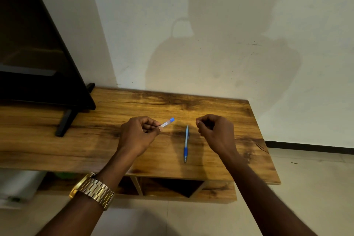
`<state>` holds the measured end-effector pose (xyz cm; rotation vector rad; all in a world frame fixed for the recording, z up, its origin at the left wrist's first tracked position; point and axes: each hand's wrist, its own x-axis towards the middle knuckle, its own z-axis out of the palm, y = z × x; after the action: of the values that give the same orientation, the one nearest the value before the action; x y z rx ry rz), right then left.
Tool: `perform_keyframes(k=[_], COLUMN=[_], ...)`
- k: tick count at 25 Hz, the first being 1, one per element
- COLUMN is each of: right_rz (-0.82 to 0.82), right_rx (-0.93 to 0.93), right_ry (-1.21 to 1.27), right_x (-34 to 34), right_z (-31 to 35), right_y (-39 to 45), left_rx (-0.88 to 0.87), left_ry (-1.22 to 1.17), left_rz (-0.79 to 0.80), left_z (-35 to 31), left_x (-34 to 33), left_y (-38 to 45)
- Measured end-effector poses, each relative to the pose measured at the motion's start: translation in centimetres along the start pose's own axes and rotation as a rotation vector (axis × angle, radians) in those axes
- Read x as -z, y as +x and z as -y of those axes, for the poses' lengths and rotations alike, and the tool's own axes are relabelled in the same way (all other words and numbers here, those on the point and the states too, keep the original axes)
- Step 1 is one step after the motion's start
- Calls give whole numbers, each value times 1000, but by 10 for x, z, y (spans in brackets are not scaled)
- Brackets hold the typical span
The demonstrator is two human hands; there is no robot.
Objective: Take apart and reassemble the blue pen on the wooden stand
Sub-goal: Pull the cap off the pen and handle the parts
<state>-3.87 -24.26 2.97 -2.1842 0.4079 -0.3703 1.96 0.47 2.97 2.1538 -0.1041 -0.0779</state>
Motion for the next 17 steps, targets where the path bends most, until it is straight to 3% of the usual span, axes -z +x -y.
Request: perform_keyframes(k=[3, 11, 15, 17], right_rz=[96, 165, 222, 257], right_rx=[19, -96, -151, -272], right_ry=[-237, -363, -336, -112], right_x=[-17, -47, -44, -36], right_z=[-6, -6, 3, 12], right_y=[-3, -3, 0, 2], left_rx=[21, 109, 27, 14], left_ry=[28, 76, 280, 363], left_rz=[-16, 53, 65, 56], left_z=[8, 17, 20, 21], left_x=[-1, -9, -10, -11], left_y=[1, 1, 0, -1])
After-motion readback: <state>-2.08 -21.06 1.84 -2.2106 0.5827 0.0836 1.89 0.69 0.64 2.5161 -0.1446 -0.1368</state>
